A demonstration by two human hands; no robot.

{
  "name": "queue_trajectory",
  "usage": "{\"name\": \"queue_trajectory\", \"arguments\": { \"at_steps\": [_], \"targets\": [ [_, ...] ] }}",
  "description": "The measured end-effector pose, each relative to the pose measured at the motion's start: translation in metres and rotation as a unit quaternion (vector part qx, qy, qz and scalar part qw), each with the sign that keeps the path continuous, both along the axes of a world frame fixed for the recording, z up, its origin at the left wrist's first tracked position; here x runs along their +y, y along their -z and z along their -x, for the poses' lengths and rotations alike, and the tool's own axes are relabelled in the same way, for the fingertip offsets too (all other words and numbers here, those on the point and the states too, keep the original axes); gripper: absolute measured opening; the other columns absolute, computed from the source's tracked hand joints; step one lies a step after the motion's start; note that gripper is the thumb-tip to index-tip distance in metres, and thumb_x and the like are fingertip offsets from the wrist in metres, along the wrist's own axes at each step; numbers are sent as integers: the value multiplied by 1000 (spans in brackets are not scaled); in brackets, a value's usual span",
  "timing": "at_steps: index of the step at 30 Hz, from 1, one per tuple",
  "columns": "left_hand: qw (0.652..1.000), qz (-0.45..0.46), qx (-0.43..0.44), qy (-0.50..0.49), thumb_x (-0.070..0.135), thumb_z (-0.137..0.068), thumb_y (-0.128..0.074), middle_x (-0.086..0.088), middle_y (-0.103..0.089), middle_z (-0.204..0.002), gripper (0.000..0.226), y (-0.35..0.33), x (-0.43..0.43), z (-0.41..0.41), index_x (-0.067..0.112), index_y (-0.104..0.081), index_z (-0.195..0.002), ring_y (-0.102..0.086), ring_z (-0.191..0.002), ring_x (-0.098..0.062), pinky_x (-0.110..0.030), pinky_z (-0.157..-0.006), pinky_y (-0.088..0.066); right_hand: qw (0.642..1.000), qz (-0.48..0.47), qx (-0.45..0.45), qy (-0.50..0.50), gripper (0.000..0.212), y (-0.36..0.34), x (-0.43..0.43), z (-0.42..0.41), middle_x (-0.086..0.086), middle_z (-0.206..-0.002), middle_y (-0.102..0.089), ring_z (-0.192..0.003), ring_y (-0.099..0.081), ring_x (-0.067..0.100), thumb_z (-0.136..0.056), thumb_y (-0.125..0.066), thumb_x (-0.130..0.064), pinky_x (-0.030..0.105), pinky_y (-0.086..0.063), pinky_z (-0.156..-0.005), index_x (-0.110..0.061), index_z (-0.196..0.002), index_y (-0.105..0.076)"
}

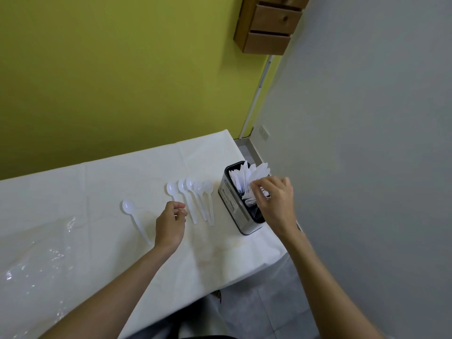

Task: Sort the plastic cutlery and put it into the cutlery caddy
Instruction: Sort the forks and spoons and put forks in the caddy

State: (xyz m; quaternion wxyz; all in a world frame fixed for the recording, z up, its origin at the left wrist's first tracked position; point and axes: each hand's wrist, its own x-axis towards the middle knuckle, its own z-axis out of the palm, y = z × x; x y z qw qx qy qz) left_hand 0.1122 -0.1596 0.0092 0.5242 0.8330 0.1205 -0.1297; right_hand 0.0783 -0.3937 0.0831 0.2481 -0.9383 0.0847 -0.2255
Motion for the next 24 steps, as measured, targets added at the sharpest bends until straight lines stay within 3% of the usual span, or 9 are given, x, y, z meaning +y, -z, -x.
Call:
{"name": "queue_trajectory", "arguments": {
  "at_steps": [2,4,8,10,12,14,16,20,24],
  "targets": [
    [1000,-1,1,-2,4,-93,-44,-4,-65,-98,18,3,2,1,14,-56,-103,-63,-85,-24,-23,-65,-46,999,30,-14,37,3,8,3,1,-10,-92,-70,-85,-45,20,-87,-72,-20,42,-45,-71,-22,-86,-74],
    [1000,-2,0,-7,6,-94,-46,-5,-65,-98,15,4,4,0,13,-56,-104,-63,-82,-22,-21,-64,-46,995,45,-68,54,6,3,9,2,-7,-99,-71,-90,-46,20,-86,-70,-19,34,-42,-79,-19,-91,-74],
    [999,-36,-11,-30,13,-96,-49,-5,-65,-101,14,12,14,-4,11,-58,-106,-60,-89,-21,-29,-75,-46,989,-8,-143,-37,14,-12,47,-7,4,-97,-67,-89,-56,19,-88,-63,-3,24,-46,-78,-8,-98,-72],
    [995,-75,-13,-67,13,-96,-49,-7,-62,-106,16,19,22,-6,8,-58,-108,-58,-92,-23,-31,-77,-45,991,-55,-71,-101,15,-6,74,-12,4,-94,-65,-81,-57,11,-88,-61,-3,19,-46,-73,-6,-100,-70],
    [986,-117,-7,-118,10,-93,-53,-15,-57,-115,20,27,31,-9,3,-56,-112,-57,-101,-31,-37,-84,-45,984,-90,98,-121,23,11,97,-19,5,-103,-64,-84,-59,14,-90,-61,-12,26,-49,-77,-7,-111,-65],
    [974,-159,25,-160,8,-90,-58,-23,-49,-123,30,34,41,-11,-2,-51,-118,-49,-112,-40,-42,-92,-39,952,-98,277,-88,47,35,107,-31,12,-122,-57,-106,-58,26,-90,-64,-26,33,-45,-92,-3,-129,-51],
    [964,-191,65,-175,10,-89,-62,-27,-46,-125,38,42,53,-13,-6,-46,-119,-43,-117,-41,-43,-97,-35,917,-62,392,-38,73,58,108,-45,19,-135,-46,-125,-47,32,-89,-65,-43,34,-36,-103,4,-138,-38],
    [966,-153,101,-185,10,-86,-63,-23,-53,-119,33,59,74,-17,-3,-51,-114,-52,-111,-40,-46,-95,-43,891,-22,454,7,103,87,112,-64,25,-143,-33,-133,-38,37,-84,-57,-67,40,-37,-107,12,-141,-25],
    [979,-108,82,-152,5,-85,-63,-14,-64,-104,20,63,88,-17,5,-55,-103,-61,-97,-31,-36,-84,-46,902,-22,429,46,104,103,138,-78,17,-136,-39,-125,-43,33,-72,-63,-75,39,-45,-93,3,-134,-32]
  ]
}}
